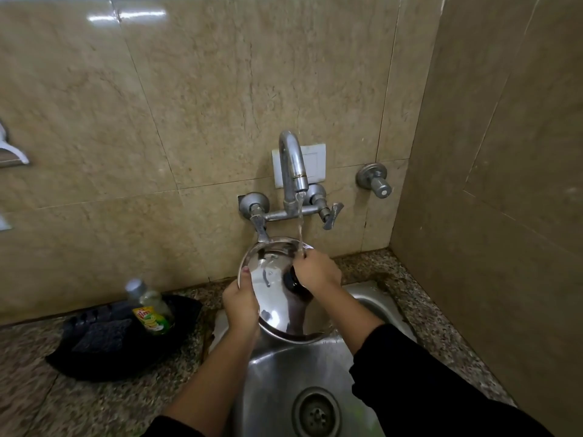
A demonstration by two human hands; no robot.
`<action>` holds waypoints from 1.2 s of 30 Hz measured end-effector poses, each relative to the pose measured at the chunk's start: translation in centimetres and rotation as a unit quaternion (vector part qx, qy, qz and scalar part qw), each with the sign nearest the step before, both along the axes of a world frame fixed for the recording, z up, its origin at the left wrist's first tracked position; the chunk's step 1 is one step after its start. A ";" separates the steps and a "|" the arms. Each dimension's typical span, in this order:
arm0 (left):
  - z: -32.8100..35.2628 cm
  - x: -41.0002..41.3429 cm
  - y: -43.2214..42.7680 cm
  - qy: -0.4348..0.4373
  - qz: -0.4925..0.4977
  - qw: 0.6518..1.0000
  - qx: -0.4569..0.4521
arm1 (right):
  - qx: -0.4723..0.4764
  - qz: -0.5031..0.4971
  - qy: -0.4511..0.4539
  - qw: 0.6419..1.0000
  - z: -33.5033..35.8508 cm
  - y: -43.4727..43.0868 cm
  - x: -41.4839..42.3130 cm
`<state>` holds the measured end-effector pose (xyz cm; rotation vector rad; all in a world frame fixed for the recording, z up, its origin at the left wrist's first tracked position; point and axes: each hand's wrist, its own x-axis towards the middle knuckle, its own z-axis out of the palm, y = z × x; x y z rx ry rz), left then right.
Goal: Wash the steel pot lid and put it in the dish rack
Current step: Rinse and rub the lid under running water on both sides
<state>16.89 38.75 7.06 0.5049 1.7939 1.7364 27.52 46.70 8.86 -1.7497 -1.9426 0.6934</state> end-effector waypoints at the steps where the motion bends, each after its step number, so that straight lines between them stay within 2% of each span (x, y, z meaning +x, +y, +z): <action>1: 0.0 -0.1 0.0 0.000 -0.003 1.000 0.003 | 0.023 -0.005 0.001 1.000 -0.1 0.0 -0.2; 3: 0.0 -0.4 -0.1 -0.015 -0.011 1.000 0.010 | 0.159 0.042 0.002 0.986 -1.0 -0.6 -0.2; 5: 0.1 -1.1 -0.1 -0.033 -0.020 0.999 0.016 | 0.273 0.135 -0.014 0.953 -2.3 -1.6 0.5; 9: -0.1 -2.0 0.2 -0.016 -0.067 0.997 0.017 | 0.344 0.245 -0.055 0.905 -4.4 -1.0 3.1; 11: -0.3 -1.7 0.2 0.001 -0.101 0.995 0.003 | 0.341 0.264 -0.042 0.901 -4.0 -1.0 3.6; 13: -0.3 -1.4 0.3 0.011 -0.126 0.992 0.002 | 0.306 0.254 -0.034 0.917 -2.7 -1.4 2.8; 16: -0.2 -0.2 0.5 0.055 -0.172 0.983 -0.013 | 0.294 0.271 -0.071 0.914 -1.2 -1.5 1.5; 18: -0.6 0.6 0.3 0.067 -0.179 0.981 -0.015 | 0.240 0.272 -0.063 0.930 -0.9 -0.4 1.8; 20: -1.0 0.7 0.0 0.044 -0.166 0.985 -0.008 | 0.145 0.211 -0.034 0.966 -1.5 1.2 3.2; 23: -0.9 0.0 -0.4 0.031 -0.150 0.988 -0.004 | 0.146 0.114 -0.035 0.982 -2.6 1.6 5.3; 25: -0.7 -0.4 -0.3 0.035 -0.151 0.988 -0.001 | 0.163 0.121 -0.043 0.978 -2.3 0.8 5.0; 28: -0.7 0.1 0.1 0.035 -0.167 0.985 0.002 | 0.178 0.224 -0.044 0.957 -0.8 -1.4 3.2; 30: -0.7 0.4 0.3 0.034 -0.157 0.987 0.004 | 0.245 0.280 -0.143 0.917 -1.4 -3.6 2.2; 32: -0.8 0.1 0.2 0.022 -0.148 0.989 0.019 | 0.267 0.304 -0.215 0.889 -2.8 -5.5 1.6; 35: -1.0 -0.1 -0.1 0.026 -0.150 0.988 0.017 | 0.276 0.303 -0.256 0.876 -2.9 -5.6 1.5; 36: -1.1 0.0 -0.4 0.027 -0.151 0.988 0.011 | 0.252 0.301 -0.254 0.884 -2.4 -4.8 1.8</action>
